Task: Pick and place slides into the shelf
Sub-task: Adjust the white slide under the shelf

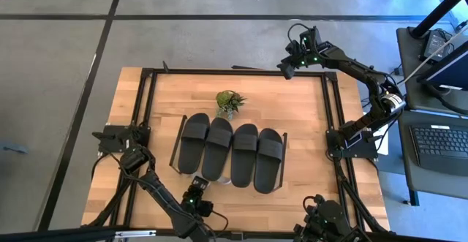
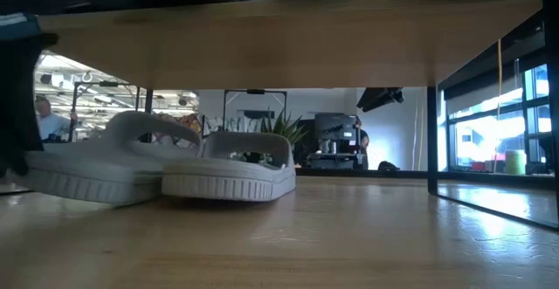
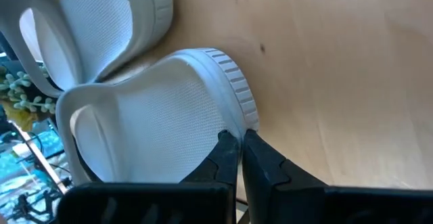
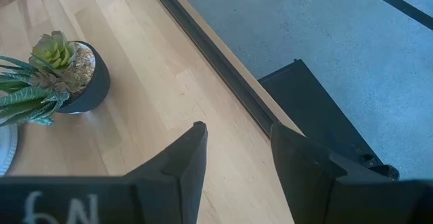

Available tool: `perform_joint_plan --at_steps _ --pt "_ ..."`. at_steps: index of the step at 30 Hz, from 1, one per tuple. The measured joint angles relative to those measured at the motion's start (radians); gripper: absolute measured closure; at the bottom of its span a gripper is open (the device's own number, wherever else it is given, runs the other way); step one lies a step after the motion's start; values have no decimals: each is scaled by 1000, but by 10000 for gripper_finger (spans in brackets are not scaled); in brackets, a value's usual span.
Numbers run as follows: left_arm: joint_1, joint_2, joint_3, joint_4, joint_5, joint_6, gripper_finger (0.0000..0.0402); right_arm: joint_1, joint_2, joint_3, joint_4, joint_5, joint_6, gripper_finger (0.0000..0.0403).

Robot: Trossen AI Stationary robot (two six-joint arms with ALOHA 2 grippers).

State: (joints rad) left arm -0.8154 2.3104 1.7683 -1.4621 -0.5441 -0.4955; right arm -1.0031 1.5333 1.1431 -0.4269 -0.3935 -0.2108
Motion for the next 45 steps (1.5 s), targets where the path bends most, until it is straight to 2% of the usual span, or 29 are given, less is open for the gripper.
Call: perform_joint_plan --at_steps 4,20,31,35,38,45 --pt "10 0 0 1 -2 -32 397 0 0 0 0 0 0 238" --pt "11 -2 0 35 1 -46 339 0 0 0 0 0 -3 238" --pt "3 -2 0 31 13 -60 265 0 0 0 0 0 -3 237" --pt "-16 -2 0 31 13 -144 256 0 0 0 0 0 -3 238" --pt "-33 -2 16 25 56 -222 254 0 0 0 0 0 -2 238" --pt "-68 -2 153 47 87 -480 254 0 0 0 0 0 -3 238"
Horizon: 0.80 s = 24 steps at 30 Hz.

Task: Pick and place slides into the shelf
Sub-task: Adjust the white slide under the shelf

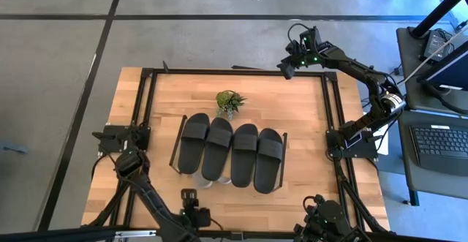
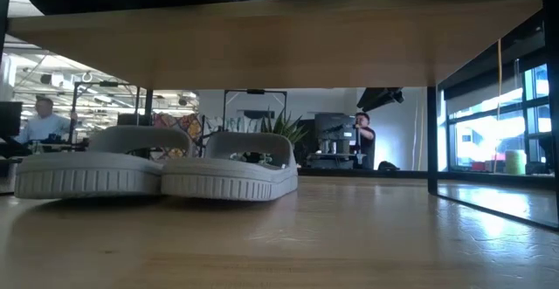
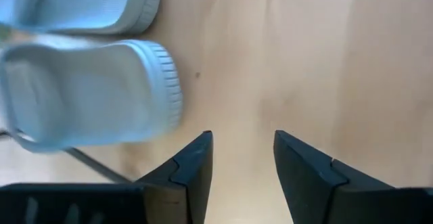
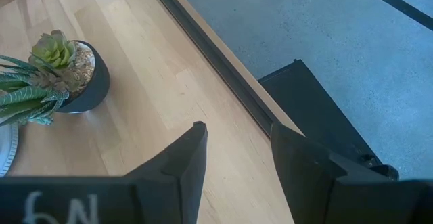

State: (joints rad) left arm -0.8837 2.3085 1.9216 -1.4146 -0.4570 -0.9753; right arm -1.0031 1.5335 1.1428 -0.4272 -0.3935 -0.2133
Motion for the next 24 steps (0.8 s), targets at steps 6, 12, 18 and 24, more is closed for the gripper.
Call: perform_joint_plan --at_steps 6,12,18,24 --pt "14 -1 64 95 21 -317 254 0 0 0 0 0 0 237" --pt "80 -1 14 157 77 -592 254 0 0 0 0 0 0 237" --pt "89 -1 -58 140 -33 -836 254 0 0 0 -3 0 0 238" --pt "53 -1 -104 129 -39 -877 254 0 0 0 -3 0 -3 238"
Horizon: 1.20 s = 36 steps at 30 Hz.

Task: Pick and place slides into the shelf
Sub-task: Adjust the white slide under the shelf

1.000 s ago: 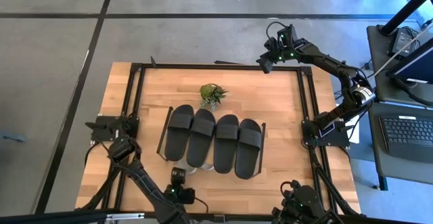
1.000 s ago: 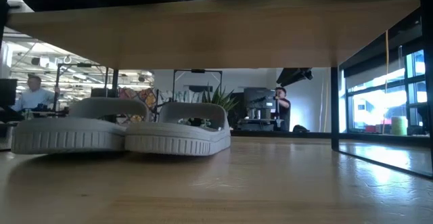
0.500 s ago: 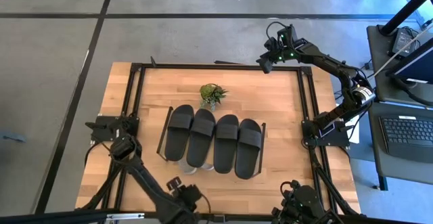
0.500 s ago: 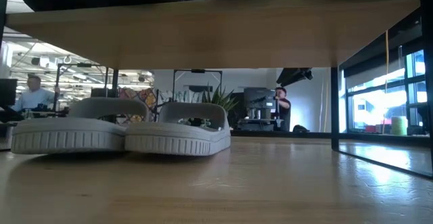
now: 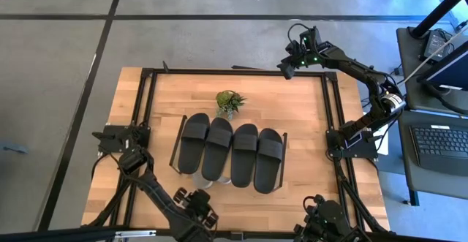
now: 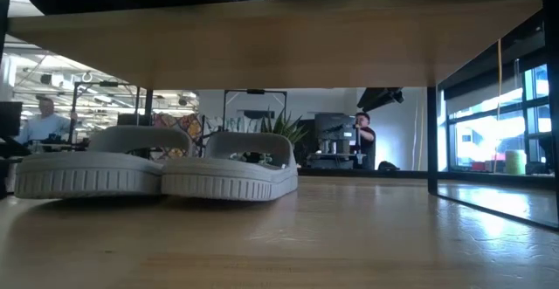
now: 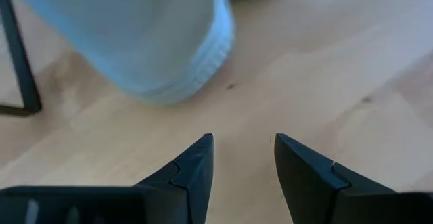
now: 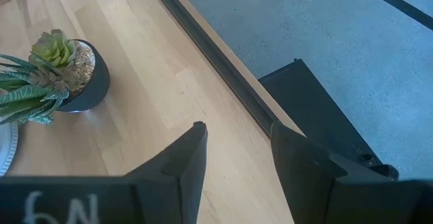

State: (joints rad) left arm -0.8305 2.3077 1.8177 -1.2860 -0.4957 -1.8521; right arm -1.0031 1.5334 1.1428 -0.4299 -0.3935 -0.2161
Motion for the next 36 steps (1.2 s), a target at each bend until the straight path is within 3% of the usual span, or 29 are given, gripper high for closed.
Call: perform_joint_plan --at_steps 6,36 --pt "-20 0 -52 -11 -34 -153 254 0 0 0 2 0 -2 238" --pt "13 0 -58 -172 -9 -154 254 0 0 0 22 0 -27 238"
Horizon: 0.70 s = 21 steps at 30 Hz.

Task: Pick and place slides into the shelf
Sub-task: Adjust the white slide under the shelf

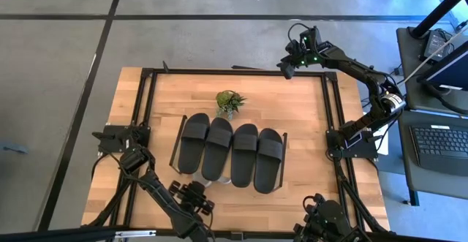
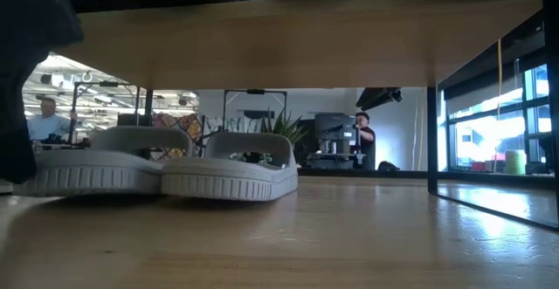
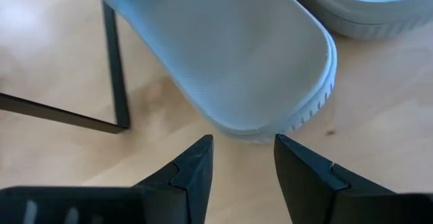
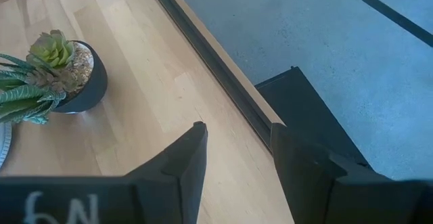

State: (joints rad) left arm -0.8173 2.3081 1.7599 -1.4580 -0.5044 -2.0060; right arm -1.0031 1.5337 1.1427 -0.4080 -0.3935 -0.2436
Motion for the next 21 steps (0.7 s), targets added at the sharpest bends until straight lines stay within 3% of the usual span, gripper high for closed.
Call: perform_joint_plan --at_steps 21 --pt "15 0 -18 -73 76 -8 254 0 0 0 0 0 -1 237"
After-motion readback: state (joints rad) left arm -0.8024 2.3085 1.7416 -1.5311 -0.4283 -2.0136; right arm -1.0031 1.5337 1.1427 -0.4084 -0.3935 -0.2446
